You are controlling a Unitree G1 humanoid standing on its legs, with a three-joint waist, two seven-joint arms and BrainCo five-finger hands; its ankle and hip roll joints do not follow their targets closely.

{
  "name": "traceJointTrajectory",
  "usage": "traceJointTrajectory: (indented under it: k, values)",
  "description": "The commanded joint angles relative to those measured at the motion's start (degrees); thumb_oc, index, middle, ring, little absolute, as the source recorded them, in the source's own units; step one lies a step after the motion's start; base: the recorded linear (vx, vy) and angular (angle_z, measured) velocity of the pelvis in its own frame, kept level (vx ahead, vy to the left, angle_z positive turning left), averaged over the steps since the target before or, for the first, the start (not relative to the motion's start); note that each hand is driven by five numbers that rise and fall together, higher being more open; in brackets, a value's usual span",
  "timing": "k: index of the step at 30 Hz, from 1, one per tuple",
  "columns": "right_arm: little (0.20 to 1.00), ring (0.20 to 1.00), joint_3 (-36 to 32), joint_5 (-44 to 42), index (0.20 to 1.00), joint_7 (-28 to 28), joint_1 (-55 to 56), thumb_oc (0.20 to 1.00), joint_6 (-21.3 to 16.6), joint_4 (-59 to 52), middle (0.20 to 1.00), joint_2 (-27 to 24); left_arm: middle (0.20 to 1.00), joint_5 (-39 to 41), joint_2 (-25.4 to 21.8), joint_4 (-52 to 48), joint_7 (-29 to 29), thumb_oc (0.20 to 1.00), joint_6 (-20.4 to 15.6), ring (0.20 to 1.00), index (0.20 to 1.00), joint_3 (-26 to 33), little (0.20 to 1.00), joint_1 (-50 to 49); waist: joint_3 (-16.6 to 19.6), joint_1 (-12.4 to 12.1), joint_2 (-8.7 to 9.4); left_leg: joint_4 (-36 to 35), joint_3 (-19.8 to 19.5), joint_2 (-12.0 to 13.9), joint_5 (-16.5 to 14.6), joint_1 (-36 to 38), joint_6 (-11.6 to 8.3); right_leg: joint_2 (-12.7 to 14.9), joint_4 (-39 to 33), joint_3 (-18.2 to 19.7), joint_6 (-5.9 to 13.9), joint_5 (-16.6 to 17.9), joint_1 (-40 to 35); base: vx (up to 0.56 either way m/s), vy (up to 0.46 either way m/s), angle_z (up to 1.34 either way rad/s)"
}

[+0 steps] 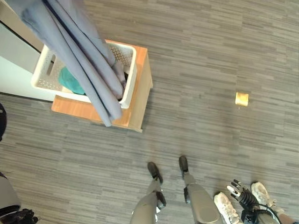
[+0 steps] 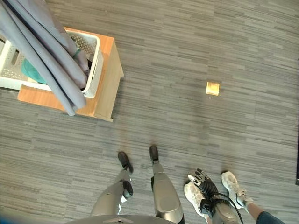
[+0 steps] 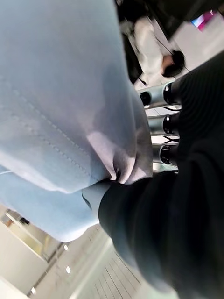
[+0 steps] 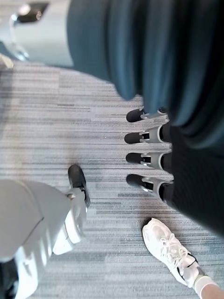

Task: Pick up bed clothes into laundry basket.

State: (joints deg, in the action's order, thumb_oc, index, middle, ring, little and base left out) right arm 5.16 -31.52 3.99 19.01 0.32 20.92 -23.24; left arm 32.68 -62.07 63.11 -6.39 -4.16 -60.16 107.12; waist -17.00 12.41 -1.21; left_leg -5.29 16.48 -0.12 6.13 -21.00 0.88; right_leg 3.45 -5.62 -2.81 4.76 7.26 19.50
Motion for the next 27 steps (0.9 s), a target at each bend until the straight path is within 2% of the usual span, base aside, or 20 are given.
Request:
traceJointTrajectory:
  k: [1, 8, 9, 16, 27]
  values:
    - [1.000, 1.000, -1.0, -1.6, 1.000, -0.9, 0.2, 1.000, -2.2, -1.6, 1.000, -0.4, 0.200, 0.1, 0.1, 3.3, -3.0, 0.200, -2.8, 0.200, 0.200, 3.1, 0.200, 6.7, 0.9, -1.3, -1.02, 0.3, -2.7, 3.0, -5.4, 4.0, -4.55, 4.1, 0.6, 0.3, 7.64, -2.2, -1.2, 0.07, 0.032, 0.01]
    - [1.000, 1.000, -0.7, -2.2, 1.000, -1.1, 1.7, 1.000, -2.3, -0.7, 1.000, -0.1, 0.200, 0.7, 0.8, 1.7, -5.1, 0.200, -4.2, 0.200, 0.200, 2.5, 0.200, 8.3, 0.6, -2.1, -1.87, 0.3, -3.1, 2.5, -5.3, 3.7, -4.55, 4.2, 0.6, -0.1, 7.67, -2.6, -1.0, -0.02, 0.000, -0.02]
    - [1.000, 1.000, -0.6, -2.2, 1.000, -1.0, 1.7, 1.000, -2.3, -0.7, 1.000, -0.1, 0.200, 0.7, 0.8, 1.8, -5.1, 0.200, -4.2, 0.200, 0.200, 2.5, 0.200, 8.4, 0.1, -1.9, -1.65, 0.3, -2.3, 2.6, -3.5, 3.0, -4.34, 4.1, 0.6, -0.4, 7.21, -1.2, -0.4, -0.05, -0.022, -0.02]
    - [1.000, 1.000, -1.0, -2.2, 1.000, -0.9, 1.8, 1.000, -1.6, -0.3, 1.000, -1.7, 0.200, 1.2, 1.5, 1.5, -6.0, 0.200, -4.4, 0.200, 0.200, -0.5, 0.200, 14.2, 2.1, -2.8, -3.35, 0.3, -2.6, 2.3, -4.4, 5.5, -4.48, 4.7, 0.6, -1.5, 7.33, -2.1, -3.1, 0.04, 0.001, 0.02]
    - [1.000, 1.000, -0.5, -1.7, 1.000, -1.1, 0.2, 1.000, -1.5, 0.4, 1.000, -2.7, 0.200, 1.7, 1.3, 1.2, -6.7, 0.200, -4.8, 0.200, 0.200, -2.3, 0.200, 17.1, 3.7, -3.9, -4.51, 0.3, -3.0, 2.1, -5.0, 7.7, -4.47, 5.1, 0.6, -2.5, 7.44, -3.3, -5.7, 0.03, 0.002, 0.06]
